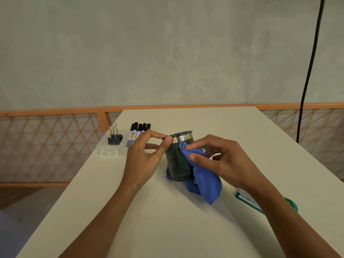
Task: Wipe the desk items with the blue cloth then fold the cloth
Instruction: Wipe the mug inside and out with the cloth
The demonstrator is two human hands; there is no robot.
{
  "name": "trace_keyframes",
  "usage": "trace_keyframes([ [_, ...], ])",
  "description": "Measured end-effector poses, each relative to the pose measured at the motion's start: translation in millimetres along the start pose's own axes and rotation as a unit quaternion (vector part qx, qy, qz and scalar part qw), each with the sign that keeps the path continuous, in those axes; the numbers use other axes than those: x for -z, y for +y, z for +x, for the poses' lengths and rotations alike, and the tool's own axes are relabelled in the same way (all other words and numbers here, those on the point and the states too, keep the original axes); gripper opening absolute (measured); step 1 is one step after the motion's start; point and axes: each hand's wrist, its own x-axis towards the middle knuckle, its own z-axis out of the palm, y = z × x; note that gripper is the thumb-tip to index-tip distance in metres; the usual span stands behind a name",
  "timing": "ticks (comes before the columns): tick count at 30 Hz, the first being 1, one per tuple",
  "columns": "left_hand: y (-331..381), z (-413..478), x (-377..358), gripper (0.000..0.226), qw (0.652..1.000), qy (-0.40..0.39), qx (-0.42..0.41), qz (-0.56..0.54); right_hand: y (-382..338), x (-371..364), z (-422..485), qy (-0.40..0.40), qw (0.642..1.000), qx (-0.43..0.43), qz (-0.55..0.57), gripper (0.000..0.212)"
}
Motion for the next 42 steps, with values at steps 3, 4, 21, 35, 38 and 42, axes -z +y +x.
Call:
trace_keyframes([
  [3,-6.2,2.9,1.2,0.02,1.0,0.003,0.01,-0.006,2.5,3.4,-0.8,-0.052,0.996,0.042,-0.06,0.021],
  [4,-7.3,3.4,1.2,0.02,1.0,0.004,0.012,-0.008,2.6,3.6,-0.9,-0.073,0.993,0.054,-0.074,0.023],
  [21,14.8,-5.5,-11.1,0.02,0.997,-0.021,-0.013,-0.07,-2.3,-7.0,2.1,0.009,0.976,0.081,-0.204,0.027],
  [35,10.9,-1.8,-8.0,0.021,0.998,-0.008,-0.011,-0.059,-1.3,3.0,1.2,-0.029,0.99,0.069,-0.123,0.022],
  [38,1.2,2.1,-6.2,0.026,0.998,-0.004,0.012,-0.057,0.2,2.8,0.8,-0.028,0.988,0.082,-0.126,0.022],
  [42,-6.9,5.6,-5.7,0.033,0.996,-0.015,0.037,-0.081,2.6,5.0,0.5,-0.036,0.988,0.09,-0.118,0.023],
])
